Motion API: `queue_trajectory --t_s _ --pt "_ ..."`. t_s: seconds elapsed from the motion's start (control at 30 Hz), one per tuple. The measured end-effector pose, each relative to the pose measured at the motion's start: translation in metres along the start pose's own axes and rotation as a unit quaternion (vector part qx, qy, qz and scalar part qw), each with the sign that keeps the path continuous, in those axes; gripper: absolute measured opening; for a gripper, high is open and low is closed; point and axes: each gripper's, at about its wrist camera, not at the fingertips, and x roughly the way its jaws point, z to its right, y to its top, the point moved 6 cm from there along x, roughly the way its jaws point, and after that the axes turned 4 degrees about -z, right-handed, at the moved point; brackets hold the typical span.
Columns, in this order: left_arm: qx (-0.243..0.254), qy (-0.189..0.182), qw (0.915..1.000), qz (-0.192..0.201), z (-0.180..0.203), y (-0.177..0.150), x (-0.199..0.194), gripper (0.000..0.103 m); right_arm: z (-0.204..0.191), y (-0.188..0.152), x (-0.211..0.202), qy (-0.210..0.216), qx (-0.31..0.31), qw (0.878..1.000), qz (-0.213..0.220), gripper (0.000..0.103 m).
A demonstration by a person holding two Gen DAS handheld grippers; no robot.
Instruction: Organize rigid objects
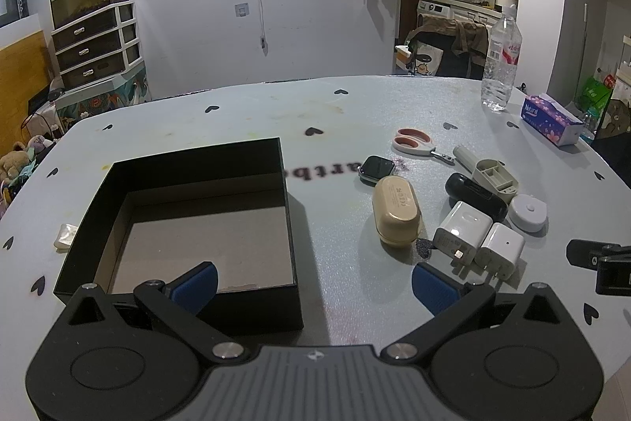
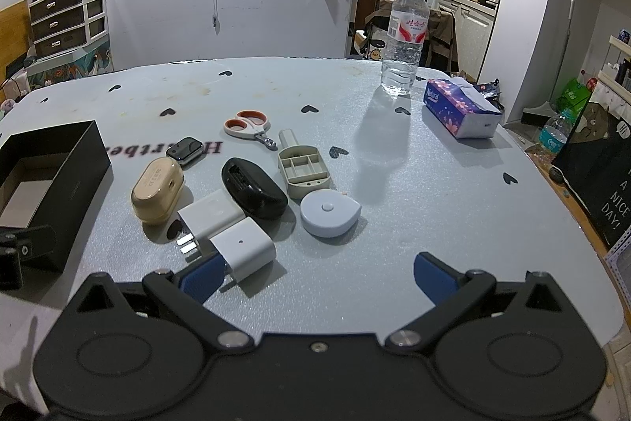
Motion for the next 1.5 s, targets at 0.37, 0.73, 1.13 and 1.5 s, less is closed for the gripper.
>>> queue_trajectory --t_s 0.37,0.73,1.13,1.5 --pt "0.001 0.0 1.0 0.005 0.007 0.0 -0.002 0.103 0.0 -0.002 -0.003 0.0 0.0 1.0 0.002 0.103" --pt "0.001 -0.001 1.0 0.009 0.005 -0.001 -0.008 0.103 0.001 -0.003 -0.006 -0.001 0.001 1.0 0.004 0.103" --pt "0.002 -0.024 0.9989 0.04 0.005 0.0 -0.022 0.103 0.016 0.005 -0.015 -0.01 0.029 0.999 0.038 0.103" --pt "-0.04 -0.02 0.9986 0.027 -0.024 -0.005 -0.021 0.103 0.031 0.027 -0.003 0.0 0.073 0.993 0.095 0.103"
